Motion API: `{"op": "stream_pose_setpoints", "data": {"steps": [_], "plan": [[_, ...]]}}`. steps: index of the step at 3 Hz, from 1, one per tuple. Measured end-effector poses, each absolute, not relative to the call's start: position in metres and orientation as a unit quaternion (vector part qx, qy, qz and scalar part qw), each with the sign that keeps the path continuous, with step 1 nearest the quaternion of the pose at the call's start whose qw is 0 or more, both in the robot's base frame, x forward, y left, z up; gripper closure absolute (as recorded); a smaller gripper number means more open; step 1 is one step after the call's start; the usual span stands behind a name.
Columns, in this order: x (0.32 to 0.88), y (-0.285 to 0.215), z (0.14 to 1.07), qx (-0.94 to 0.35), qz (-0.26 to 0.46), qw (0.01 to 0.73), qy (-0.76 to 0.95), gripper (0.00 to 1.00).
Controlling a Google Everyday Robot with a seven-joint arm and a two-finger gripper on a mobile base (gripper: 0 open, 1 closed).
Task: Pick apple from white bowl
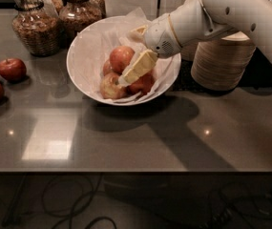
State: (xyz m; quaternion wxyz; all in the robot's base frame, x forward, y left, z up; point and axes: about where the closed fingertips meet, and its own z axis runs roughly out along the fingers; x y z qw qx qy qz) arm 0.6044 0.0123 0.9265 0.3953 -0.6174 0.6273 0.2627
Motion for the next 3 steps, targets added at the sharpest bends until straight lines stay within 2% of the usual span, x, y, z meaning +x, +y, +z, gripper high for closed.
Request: {"op": "stream_pose_setpoints", "data": {"steps": [2, 3], "plan": [[0.6055, 0.0139, 0.9106, -0.609, 0.275, 0.387, 0.636, 0.11], [0.6055, 0.0139, 0.9106, -0.609, 0.275, 0.387, 0.636, 0.2]]}}
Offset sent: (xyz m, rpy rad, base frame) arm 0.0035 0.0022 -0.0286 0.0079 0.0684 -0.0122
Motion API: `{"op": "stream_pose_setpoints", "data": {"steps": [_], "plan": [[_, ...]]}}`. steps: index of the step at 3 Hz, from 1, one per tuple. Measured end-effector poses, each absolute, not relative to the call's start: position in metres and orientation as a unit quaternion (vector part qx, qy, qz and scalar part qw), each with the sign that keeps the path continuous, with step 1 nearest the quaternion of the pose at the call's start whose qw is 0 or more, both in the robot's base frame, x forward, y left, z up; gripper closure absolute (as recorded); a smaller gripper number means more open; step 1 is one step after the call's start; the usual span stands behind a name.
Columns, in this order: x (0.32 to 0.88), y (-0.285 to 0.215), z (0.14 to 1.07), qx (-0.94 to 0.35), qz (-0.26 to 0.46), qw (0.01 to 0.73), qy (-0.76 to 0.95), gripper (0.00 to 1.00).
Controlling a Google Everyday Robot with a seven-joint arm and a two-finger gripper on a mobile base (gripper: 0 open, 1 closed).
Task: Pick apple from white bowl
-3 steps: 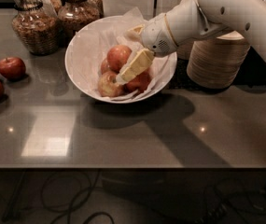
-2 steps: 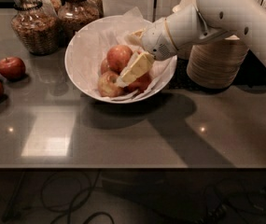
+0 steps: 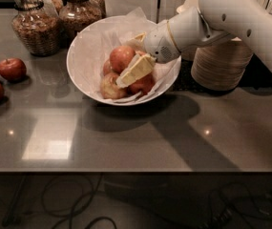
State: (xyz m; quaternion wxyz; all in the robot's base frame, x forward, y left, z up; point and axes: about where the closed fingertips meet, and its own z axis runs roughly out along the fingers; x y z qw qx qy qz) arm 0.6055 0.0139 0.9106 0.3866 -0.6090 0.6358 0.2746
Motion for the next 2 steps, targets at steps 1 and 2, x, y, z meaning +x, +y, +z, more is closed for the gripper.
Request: {"op": "stream_pose_setpoints", "data": {"steps": [1, 2], "plan": [[0.6055, 0.0139, 0.9106, -0.609, 0.275, 0.387, 0.636, 0.39], [0.6055, 0.0139, 0.9105, -0.609, 0.275, 0.387, 0.636, 0.7]]}}
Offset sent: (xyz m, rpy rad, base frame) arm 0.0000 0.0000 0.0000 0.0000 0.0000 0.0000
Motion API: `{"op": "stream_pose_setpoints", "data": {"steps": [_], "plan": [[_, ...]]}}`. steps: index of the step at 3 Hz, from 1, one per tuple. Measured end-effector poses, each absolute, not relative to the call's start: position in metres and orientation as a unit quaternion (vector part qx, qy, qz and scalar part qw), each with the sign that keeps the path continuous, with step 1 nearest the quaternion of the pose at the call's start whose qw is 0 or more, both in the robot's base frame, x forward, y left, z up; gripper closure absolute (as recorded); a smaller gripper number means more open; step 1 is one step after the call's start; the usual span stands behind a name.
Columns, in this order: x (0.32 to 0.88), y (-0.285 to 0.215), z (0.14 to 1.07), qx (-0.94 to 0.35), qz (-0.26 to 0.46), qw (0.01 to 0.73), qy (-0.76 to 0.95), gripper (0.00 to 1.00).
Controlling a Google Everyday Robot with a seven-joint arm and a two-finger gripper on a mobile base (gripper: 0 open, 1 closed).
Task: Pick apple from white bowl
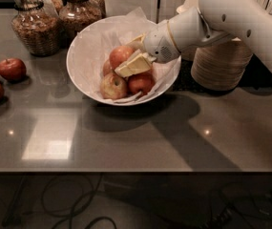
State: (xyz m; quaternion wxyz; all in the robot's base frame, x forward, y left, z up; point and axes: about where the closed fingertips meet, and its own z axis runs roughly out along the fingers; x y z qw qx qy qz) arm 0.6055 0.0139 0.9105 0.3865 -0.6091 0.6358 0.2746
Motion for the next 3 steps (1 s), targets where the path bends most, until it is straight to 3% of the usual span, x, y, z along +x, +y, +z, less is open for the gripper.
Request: {"op": "stream_pose_setpoints", "data": {"steps": [1, 2, 3], "plan": [[0.606, 0.014, 0.911, -0.609, 0.275, 0.387, 0.636, 0.93], [0.604, 0.014, 0.91, -0.606, 0.28, 0.39, 0.634, 1.0], [0.596, 0.017, 0.927, -0.605, 0.291, 0.411, 0.617, 1.0]]}}
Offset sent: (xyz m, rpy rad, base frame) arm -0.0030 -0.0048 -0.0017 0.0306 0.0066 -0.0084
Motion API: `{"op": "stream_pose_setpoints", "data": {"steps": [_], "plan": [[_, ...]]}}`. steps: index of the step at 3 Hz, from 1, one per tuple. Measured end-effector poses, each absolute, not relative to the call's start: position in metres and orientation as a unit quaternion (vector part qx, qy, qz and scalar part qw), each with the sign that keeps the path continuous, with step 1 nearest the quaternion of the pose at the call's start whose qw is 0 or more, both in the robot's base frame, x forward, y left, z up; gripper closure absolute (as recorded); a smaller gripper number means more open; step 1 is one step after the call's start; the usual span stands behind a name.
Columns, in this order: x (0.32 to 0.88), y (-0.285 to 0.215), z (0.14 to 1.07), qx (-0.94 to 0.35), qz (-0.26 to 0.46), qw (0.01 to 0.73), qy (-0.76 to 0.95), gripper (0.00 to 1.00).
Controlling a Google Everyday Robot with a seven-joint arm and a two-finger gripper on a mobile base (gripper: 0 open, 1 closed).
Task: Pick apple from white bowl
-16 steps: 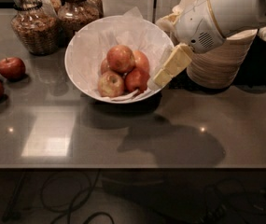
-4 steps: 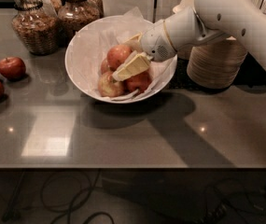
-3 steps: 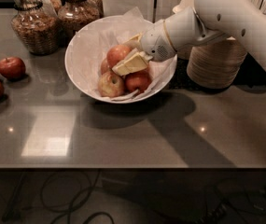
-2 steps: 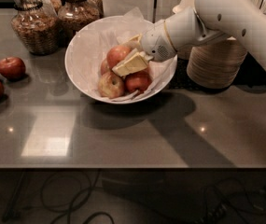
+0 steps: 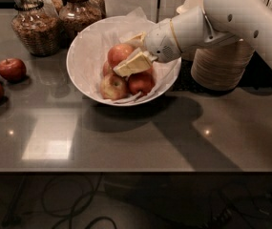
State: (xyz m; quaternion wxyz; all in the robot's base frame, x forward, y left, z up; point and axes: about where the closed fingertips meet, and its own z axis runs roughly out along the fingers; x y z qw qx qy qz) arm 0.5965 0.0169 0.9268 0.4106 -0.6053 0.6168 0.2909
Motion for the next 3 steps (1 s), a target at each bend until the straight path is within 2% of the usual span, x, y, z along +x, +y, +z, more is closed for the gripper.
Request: {"op": "stream_pose_setpoints", "data": {"steps": [2, 3], "plan": [[0.579, 0.032, 1.011, -0.63, 0.289, 0.465, 0.551, 1.0], [0.579, 0.032, 1.011, -0.63, 0.289, 0.465, 0.551, 1.0]]}}
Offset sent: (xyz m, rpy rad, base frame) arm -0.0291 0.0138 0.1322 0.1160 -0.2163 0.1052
